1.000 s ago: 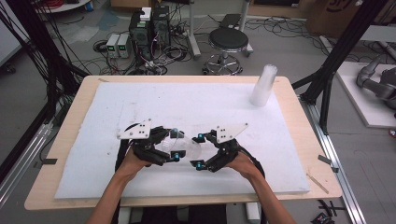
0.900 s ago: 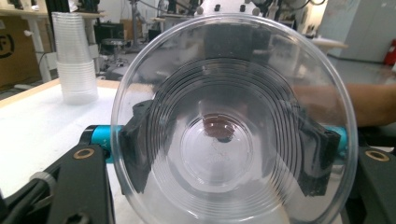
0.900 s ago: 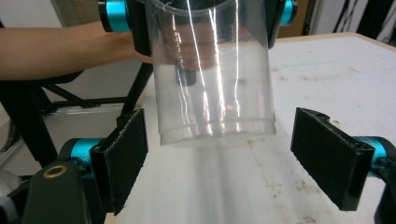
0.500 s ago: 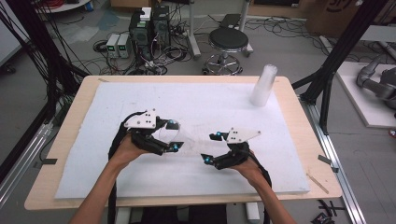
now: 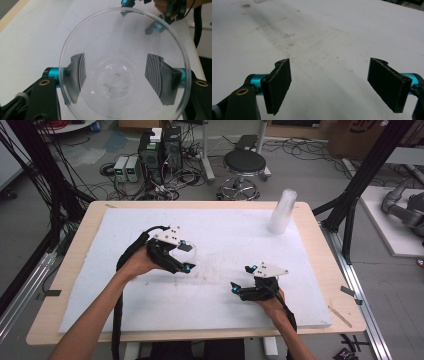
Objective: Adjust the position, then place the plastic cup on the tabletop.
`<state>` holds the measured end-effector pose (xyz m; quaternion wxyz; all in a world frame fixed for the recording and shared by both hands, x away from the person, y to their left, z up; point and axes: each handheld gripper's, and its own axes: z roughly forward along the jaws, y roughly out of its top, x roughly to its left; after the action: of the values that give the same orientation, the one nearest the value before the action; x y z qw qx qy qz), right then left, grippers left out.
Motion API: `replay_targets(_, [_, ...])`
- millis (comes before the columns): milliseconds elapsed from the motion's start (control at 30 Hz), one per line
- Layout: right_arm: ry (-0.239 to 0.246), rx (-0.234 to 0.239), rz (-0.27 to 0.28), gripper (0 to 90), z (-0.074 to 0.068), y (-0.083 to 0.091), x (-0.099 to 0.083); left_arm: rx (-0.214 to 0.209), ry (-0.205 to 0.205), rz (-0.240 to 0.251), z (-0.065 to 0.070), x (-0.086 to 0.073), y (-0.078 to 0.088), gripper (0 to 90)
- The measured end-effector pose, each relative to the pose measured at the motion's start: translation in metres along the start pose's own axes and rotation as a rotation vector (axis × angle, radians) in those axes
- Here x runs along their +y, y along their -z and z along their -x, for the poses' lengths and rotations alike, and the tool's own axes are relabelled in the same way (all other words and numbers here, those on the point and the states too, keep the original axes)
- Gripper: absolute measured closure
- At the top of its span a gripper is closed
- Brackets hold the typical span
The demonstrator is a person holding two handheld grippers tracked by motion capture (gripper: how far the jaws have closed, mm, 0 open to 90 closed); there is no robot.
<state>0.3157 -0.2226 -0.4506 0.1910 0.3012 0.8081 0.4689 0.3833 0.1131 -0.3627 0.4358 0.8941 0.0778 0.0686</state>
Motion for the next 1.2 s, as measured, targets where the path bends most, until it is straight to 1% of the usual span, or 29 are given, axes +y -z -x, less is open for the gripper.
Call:
replay_targets(33, [-0.009,-0.006,-0.003,19.2,0.001,0.000,-0.002,-0.002,-0.011,-0.020,-0.002,0.002,-0.001,32.7])
replay_targets(67, [-0.021,-0.013,-0.009,19.1,0.002,0.001,-0.004,-0.006,-0.013,-0.031,-0.004,0.004,-0.002,32.7])
replay_targets(100, [-0.028,-0.020,-0.002,19.2,0.003,0.002,-0.004,-0.010,-0.014,-0.048,-0.007,0.006,-0.003,32.7])
replay_targets(167, [-0.024,-0.029,-0.004,19.4,0.004,0.003,-0.005,-0.011,-0.013,-0.067,-0.010,0.008,-0.005,32.8])
replay_targets(200, [-0.038,-0.026,-0.012,19.4,0.005,0.003,-0.006,-0.011,-0.016,-0.082,-0.011,0.009,-0.006,32.7])
replay_targets(233, [-0.041,-0.027,-0.005,19.4,0.006,0.003,-0.006,-0.007,-0.019,-0.093,-0.012,0.011,-0.007,32.7])
replay_targets(267, [-0.057,-0.030,-0.001,19.4,0.006,0.004,-0.006,-0.007,-0.020,-0.097,-0.012,0.012,-0.007,32.7])
replay_targets(300, [-0.058,-0.026,0.001,19.4,0.007,0.004,-0.006,-0.005,-0.019,-0.091,-0.013,0.013,-0.007,32.7])
replay_targets(633, [-0.054,-0.021,0.005,19.4,0.007,0.004,-0.007,0.010,-0.021,-0.109,-0.013,0.016,-0.010,32.7])
replay_targets(767, [-0.051,-0.016,-0.004,19.4,0.007,0.004,-0.006,0.027,0.001,-0.115,-0.016,0.013,-0.015,32.7])
replay_targets(800, [-0.054,-0.013,-0.005,19.4,0.007,0.003,-0.006,0.033,0.016,-0.113,-0.017,0.011,-0.018,32.7])
replay_targets(867, [-0.054,-0.015,-0.007,19.4,0.007,0.004,-0.006,0.038,0.036,-0.125,-0.021,0.008,-0.023,32.6])
replay_targets(933, [-0.054,-0.014,-0.007,19.4,0.008,0.004,-0.006,0.040,0.052,-0.136,-0.025,0.005,-0.030,32.5])
replay_targets(967, [-0.061,-0.012,-0.011,19.4,0.007,0.004,-0.006,0.042,0.058,-0.142,-0.026,0.004,-0.033,32.5])
replay_targets(1067, [-0.050,-0.015,-0.011,19.4,0.008,0.003,-0.006,0.043,0.064,-0.171,-0.027,0.002,-0.042,32.4])
replay_targets(1133, [-0.054,-0.009,-0.010,19.4,0.008,0.003,-0.006,0.049,0.065,-0.183,-0.028,0.002,-0.047,32.1])
replay_targets(1167, [-0.062,-0.007,-0.014,19.4,0.008,0.003,-0.006,0.042,0.070,-0.185,-0.028,0.001,-0.048,32.1])
replay_targets(1200, [-0.065,-0.005,-0.014,19.4,0.008,0.003,-0.006,0.044,0.064,-0.193,-0.028,0.001,-0.050,32.0])
